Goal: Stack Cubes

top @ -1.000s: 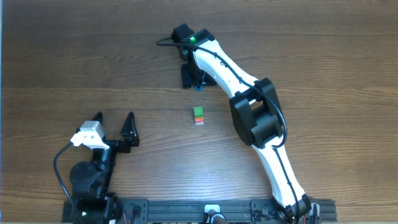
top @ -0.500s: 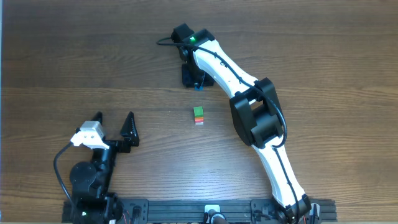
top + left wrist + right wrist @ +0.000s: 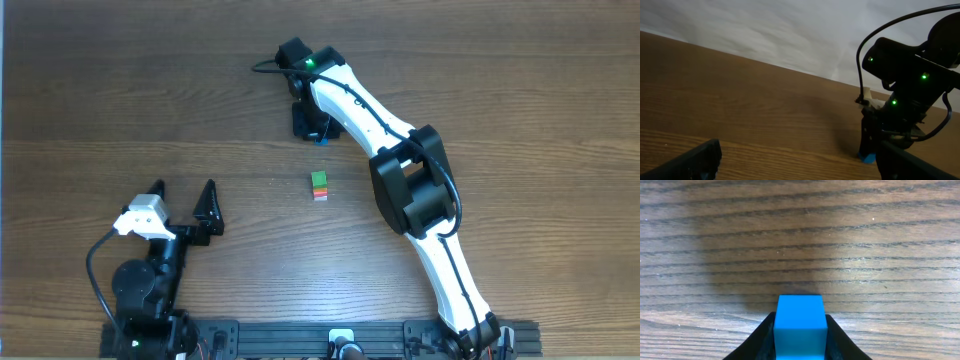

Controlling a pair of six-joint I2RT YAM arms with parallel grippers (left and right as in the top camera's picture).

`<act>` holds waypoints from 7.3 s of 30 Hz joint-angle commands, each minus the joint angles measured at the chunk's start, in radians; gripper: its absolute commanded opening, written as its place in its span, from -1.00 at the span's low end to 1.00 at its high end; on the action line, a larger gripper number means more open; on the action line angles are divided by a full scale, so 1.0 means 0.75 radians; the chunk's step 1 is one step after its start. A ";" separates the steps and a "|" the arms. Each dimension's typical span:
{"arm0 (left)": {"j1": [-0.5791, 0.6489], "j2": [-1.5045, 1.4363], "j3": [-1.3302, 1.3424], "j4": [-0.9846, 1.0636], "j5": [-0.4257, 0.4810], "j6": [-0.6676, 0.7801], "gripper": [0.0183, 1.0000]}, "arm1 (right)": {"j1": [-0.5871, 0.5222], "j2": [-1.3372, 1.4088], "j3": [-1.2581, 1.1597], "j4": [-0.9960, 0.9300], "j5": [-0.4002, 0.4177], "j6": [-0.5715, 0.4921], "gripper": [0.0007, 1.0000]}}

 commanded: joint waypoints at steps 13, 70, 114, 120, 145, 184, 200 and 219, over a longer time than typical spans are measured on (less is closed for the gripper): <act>-0.005 -0.010 -0.007 -0.004 0.009 0.018 1.00 | -0.008 0.016 0.024 -0.037 -0.002 0.004 -0.60; -0.005 -0.010 -0.007 -0.004 0.009 0.018 1.00 | 0.206 -0.792 -0.529 -0.187 -0.002 0.135 -0.66; -0.005 -0.010 -0.007 -0.004 0.009 0.018 1.00 | 0.234 -0.642 -0.542 -0.104 -0.011 0.082 -0.73; -0.005 -0.010 -0.007 -0.004 0.008 0.018 1.00 | 0.233 -0.642 -0.542 -0.094 -0.012 0.073 -0.72; -0.005 -0.010 -0.007 -0.004 0.009 0.018 1.00 | 0.233 -0.663 -0.537 -0.095 -0.012 0.048 -0.74; -0.005 -0.010 -0.007 -0.004 0.008 0.018 1.00 | 0.233 -0.669 -0.537 -0.086 -0.022 0.037 -0.75; -0.005 -0.010 -0.007 -0.004 0.009 0.018 1.00 | 0.228 -0.683 -0.537 -0.100 -0.022 0.032 -0.75; -0.005 -0.010 -0.007 -0.004 0.009 0.018 1.00 | 0.221 -0.699 -0.536 -0.099 -0.022 0.023 -0.76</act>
